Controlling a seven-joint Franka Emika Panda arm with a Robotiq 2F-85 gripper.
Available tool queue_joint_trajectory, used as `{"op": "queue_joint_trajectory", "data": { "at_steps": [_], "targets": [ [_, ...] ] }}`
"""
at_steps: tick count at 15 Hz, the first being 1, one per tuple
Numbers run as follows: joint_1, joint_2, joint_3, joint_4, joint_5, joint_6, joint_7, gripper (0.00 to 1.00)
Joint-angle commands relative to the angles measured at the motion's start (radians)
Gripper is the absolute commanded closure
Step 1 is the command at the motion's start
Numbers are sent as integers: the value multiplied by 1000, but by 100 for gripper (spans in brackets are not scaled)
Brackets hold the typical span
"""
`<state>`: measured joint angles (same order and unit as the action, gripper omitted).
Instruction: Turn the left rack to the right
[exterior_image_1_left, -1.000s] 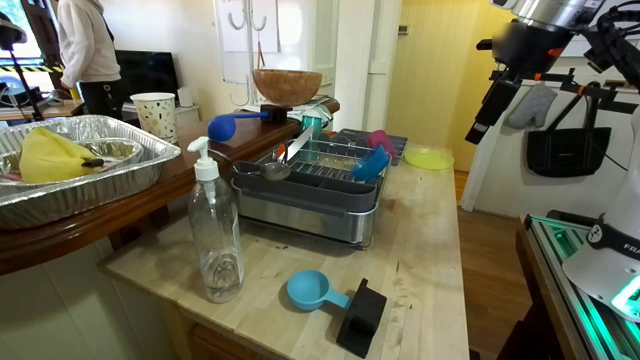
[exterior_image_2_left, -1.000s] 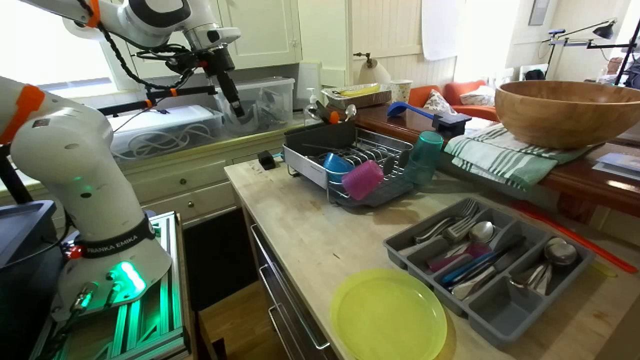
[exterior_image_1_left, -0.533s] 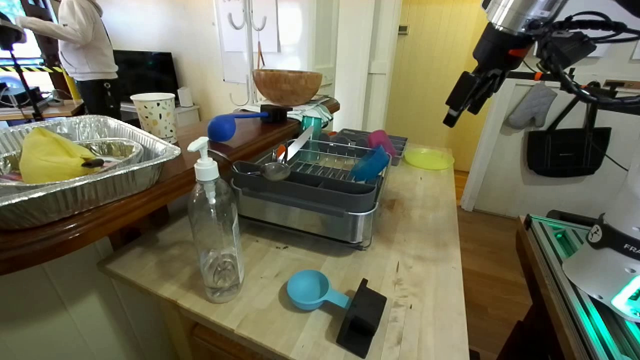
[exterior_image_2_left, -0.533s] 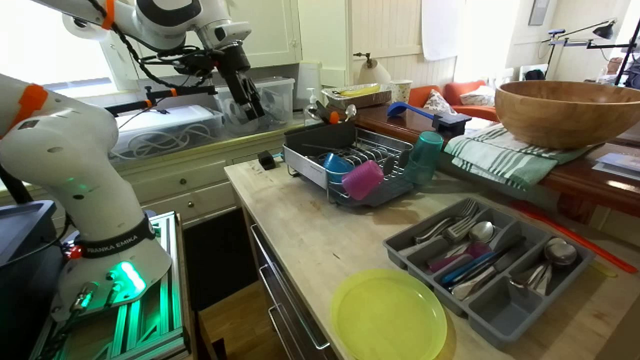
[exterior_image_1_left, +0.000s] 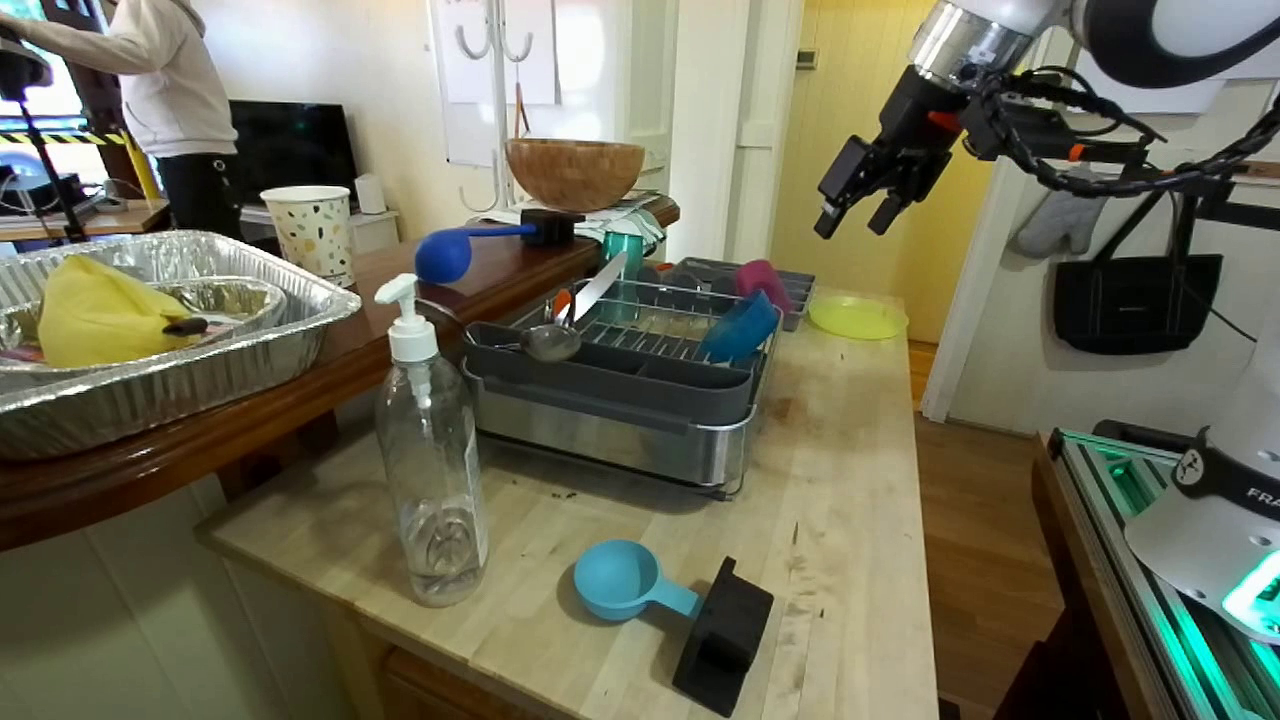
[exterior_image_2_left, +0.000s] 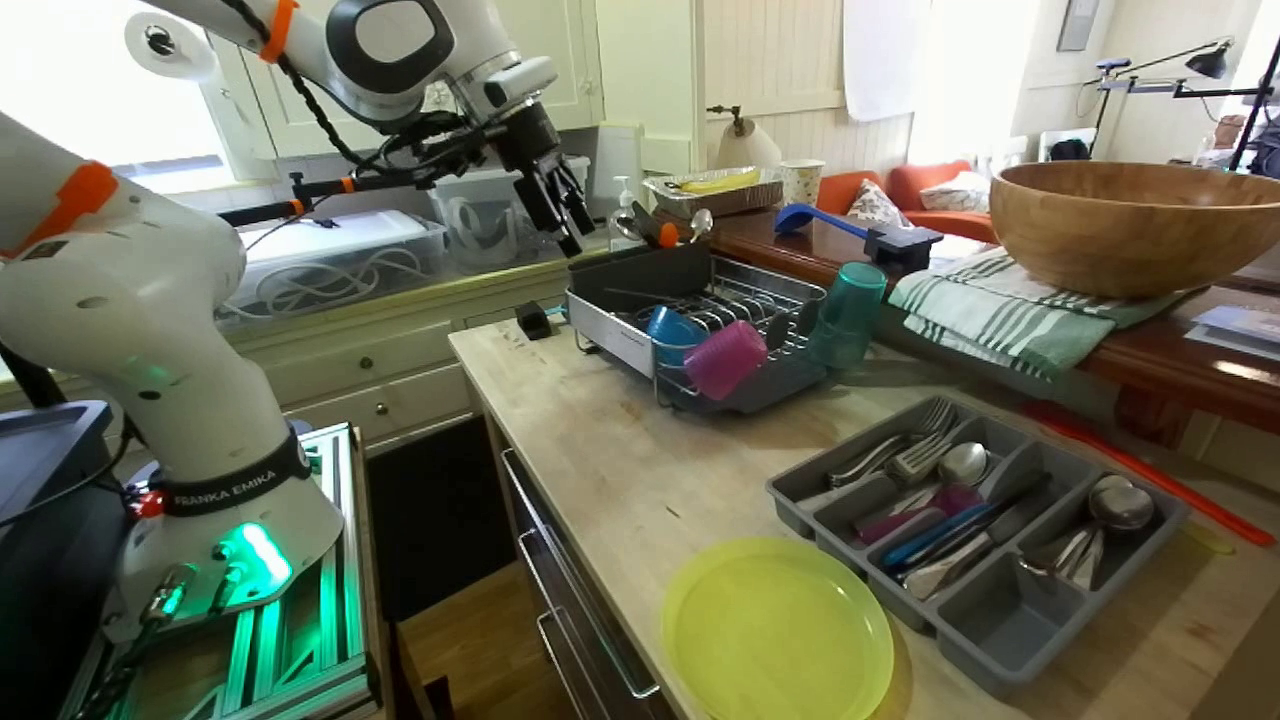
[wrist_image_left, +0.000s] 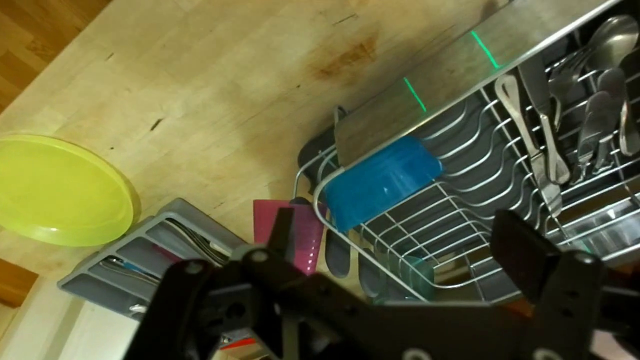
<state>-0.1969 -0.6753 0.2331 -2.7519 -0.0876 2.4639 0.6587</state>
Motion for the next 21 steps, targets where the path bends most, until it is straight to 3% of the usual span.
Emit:
{"op": "queue_joint_trajectory", "data": {
  "at_steps": [1, 8, 9, 21],
  "targets": [
    [9, 127, -57, 2, 33, 94, -34, 0],
    [28, 328, -108, 9, 96, 222, -34, 0],
    [7, 264, -93, 0, 61, 178, -19, 0],
    [6, 319, -89, 26, 75, 205, 26, 0]
  ]
}}
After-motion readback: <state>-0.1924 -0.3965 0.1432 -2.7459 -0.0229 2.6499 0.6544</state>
